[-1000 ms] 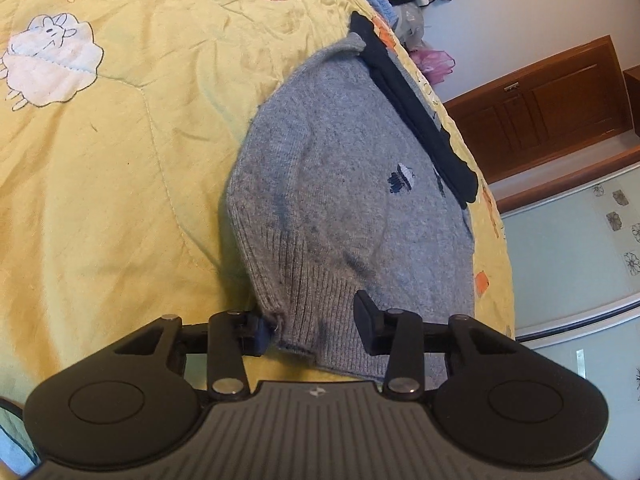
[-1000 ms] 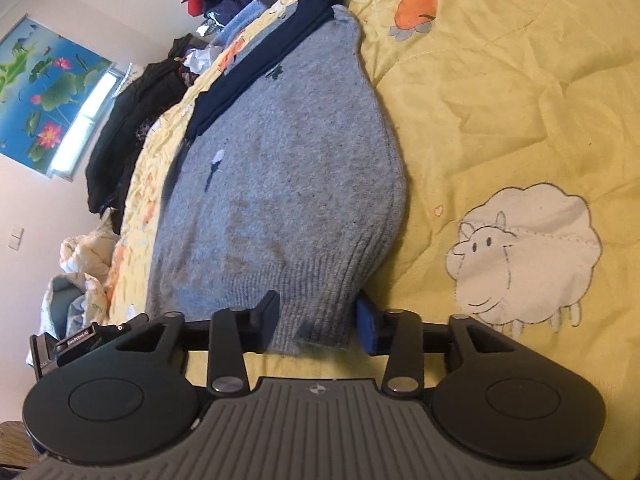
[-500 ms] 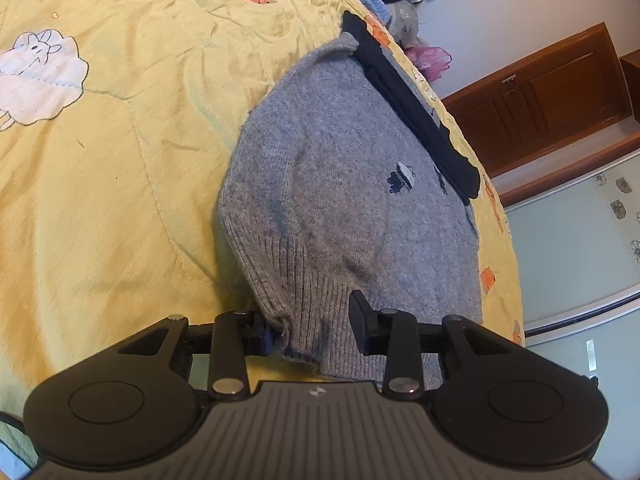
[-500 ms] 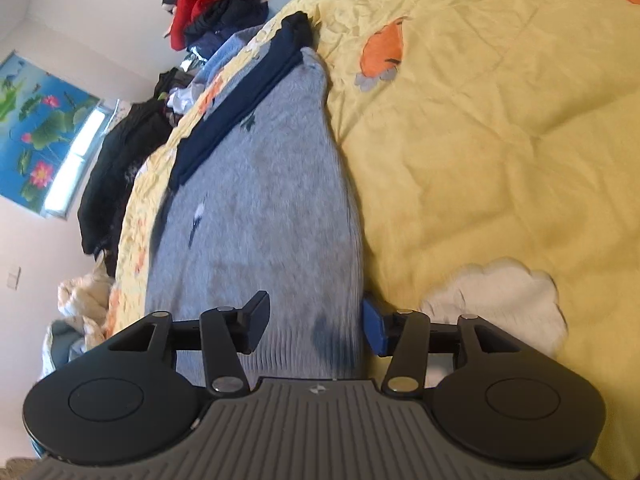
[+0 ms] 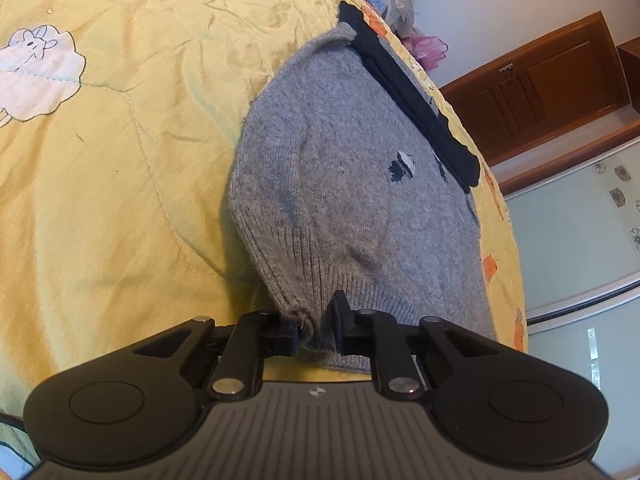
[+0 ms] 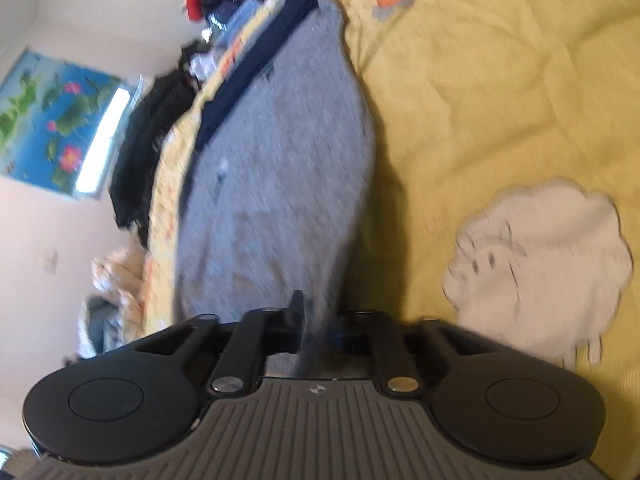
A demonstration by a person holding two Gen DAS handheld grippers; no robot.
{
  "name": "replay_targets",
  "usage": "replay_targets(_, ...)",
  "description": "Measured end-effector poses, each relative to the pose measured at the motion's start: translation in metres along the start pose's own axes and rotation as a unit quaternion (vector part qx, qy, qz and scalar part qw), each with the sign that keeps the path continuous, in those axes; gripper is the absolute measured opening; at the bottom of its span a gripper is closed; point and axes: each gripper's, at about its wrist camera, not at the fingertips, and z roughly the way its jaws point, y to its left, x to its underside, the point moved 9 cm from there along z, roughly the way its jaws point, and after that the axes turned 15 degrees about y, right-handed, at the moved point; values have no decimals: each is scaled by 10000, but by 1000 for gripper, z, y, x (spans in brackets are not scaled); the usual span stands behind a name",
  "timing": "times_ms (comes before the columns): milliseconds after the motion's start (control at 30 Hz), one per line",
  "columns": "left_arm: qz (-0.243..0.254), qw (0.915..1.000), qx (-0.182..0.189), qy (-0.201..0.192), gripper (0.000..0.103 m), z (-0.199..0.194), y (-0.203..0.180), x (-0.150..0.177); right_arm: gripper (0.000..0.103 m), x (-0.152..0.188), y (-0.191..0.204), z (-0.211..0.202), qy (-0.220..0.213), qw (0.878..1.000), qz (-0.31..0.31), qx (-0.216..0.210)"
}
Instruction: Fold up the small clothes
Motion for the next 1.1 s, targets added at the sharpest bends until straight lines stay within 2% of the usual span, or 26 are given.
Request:
replay_targets(200,355,9980,-263,-457,6,-33,-14,-3,13,-2,10,-20,-56,9990,-314,308)
replay_targets(267,500,9969,-453,-401,6,-35,-10,-2,12,-2,7,-36,-79,9970,-480,609)
replay_targets(333,365,9973,-619,-183,6,-23,6,1,12,-5,-8,-42,-77,9962,-357,786)
replay_targets(400,328,9968,-730,-64,6,-11,13,5,12,-5,-14,-36,10,9962,-328,809)
replay_targets(500,410,9968,-683,-104,7,-11,6,5,13,-1,-8,-25,91,9971,-386,642)
replay_targets(600,474,9959,-760,-148,10,-15,6,3,22,-1,-9,-25,41,9992,-220,326)
replay_targets(667,373,9961,-767,-220,12,-17,10,-2,41,-4,-10,-29,-58,10000,-3,-10)
replay_targets(733,213,9968,-729,-256,13,-16,15,-8,49,-7,-7,-29,-129,9998,53,-126)
replay_targets(767,174,9972,-668,-290,13,-16,16,-9,49,-8,-6,-27,-126,9998,37,-117)
replay_targets(833,107,9971,-664,-351,13,-15,16,-12,49,-11,-4,-24,-121,9999,11,-101)
replay_targets(867,110,9969,-699,-355,13,-15,15,-13,46,-11,-3,-23,-95,9999,-29,-54)
replay_targets(900,144,9964,-754,-361,10,-15,13,-12,38,-10,-3,-22,-38,9999,-88,102)
replay_targets(933,203,9955,-853,-367,6,-15,12,-12,15,-9,-3,-17,60,9994,-166,281)
replay_targets(1000,297,9941,-967,-393,6,-18,8,-12,15,-5,-2,-15,105,9985,-354,402)
replay_targets(1100,391,9946,-810,-513,6,-31,-5,-17,15,-5,8,-21,52,9982,-497,339)
